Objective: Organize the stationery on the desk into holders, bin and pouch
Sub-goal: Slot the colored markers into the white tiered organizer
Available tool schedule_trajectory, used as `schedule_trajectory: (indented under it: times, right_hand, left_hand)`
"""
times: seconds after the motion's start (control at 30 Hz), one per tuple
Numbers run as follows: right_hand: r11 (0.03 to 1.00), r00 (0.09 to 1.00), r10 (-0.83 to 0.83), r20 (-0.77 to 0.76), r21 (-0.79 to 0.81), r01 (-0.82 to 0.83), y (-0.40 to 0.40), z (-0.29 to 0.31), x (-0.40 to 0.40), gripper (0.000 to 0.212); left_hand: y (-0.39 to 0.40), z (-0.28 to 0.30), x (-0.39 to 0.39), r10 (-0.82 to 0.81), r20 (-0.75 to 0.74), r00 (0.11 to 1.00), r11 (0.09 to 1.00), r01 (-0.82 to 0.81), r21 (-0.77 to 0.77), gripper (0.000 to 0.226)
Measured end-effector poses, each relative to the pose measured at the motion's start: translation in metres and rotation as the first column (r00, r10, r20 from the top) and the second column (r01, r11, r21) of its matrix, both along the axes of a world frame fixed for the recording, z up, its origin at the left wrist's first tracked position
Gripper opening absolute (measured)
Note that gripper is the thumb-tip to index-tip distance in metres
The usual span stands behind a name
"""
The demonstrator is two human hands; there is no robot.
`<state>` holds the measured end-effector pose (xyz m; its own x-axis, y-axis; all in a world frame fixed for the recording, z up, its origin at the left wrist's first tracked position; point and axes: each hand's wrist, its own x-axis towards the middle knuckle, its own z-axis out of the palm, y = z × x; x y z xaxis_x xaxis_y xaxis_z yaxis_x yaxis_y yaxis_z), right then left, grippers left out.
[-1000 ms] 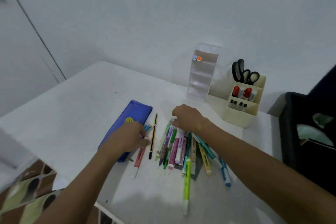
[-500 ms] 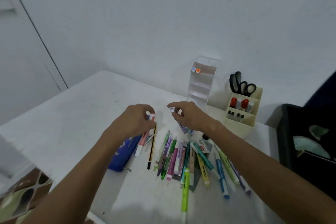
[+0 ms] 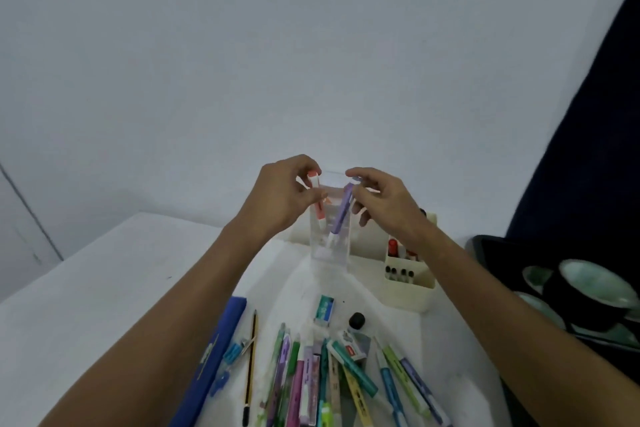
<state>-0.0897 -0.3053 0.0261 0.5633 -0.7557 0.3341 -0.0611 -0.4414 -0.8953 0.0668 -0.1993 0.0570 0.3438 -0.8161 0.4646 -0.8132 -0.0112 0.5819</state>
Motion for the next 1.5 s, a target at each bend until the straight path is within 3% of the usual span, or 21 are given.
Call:
schedule_trajectory:
  times: [0.23,0.33,0.5,0.63,0.77,1.1,1.37,1.5]
  right_hand:
    - [0.924,0.97,-0.223,0.097,-0.296,0.242,-0.013,-0.003,-0.002,0.017]
    - [0.9,0.971,-0.22,0.097,-0.364,0.24,-0.011,-0.011,0.002,0.018]
    - [0.834,0.974,-0.22,-0.05,-0.528,0.161,-0.016,-0.031,0.013,0.02]
    - [0.851,0.976,-0.192,-0.108,-0.513,0.11,-0.017,-0.043,0.022,0.029]
    - [0.877,0.983,-0.173,-0.068,-0.464,0.123,-0.014,-0.042,0.029,0.027]
    - [0.871,0.932,-0.304,-0.195,-0.453,0.189,-0.023,-0.053,0.045,0.027]
    - [0.752,0.817,-0.458,-0.35,-0.642,0.147,-0.034,-0.061,0.052,0.025]
    - [0.712,0.781,-0.492,-0.384,-0.694,0.106,-0.038,-0.063,0.052,0.029]
  left_hand:
    - [-0.03,-0.001,0.0,-0.065,0.048,0.997,0.997,0.067,-0.048,0.014]
    - [-0.037,-0.01,0.004,-0.068,0.072,0.995,0.997,0.071,-0.031,0.014]
    - [-0.042,-0.025,0.01,-0.12,0.132,0.984,0.993,0.119,0.018,0.012]
    - [-0.045,-0.03,0.014,-0.163,0.18,0.97,0.986,0.151,0.076,0.011]
    - [-0.049,-0.032,0.019,-0.157,0.156,0.975,0.983,0.138,0.125,0.017]
    - [-0.077,-0.052,0.03,-0.108,0.265,0.958,0.98,0.058,0.189,0.032]
    - [-0.092,-0.067,0.031,0.062,0.228,0.972,0.985,-0.097,0.146,0.046]
    - [-0.091,-0.065,0.026,0.039,0.246,0.969,0.99,-0.072,0.125,0.036]
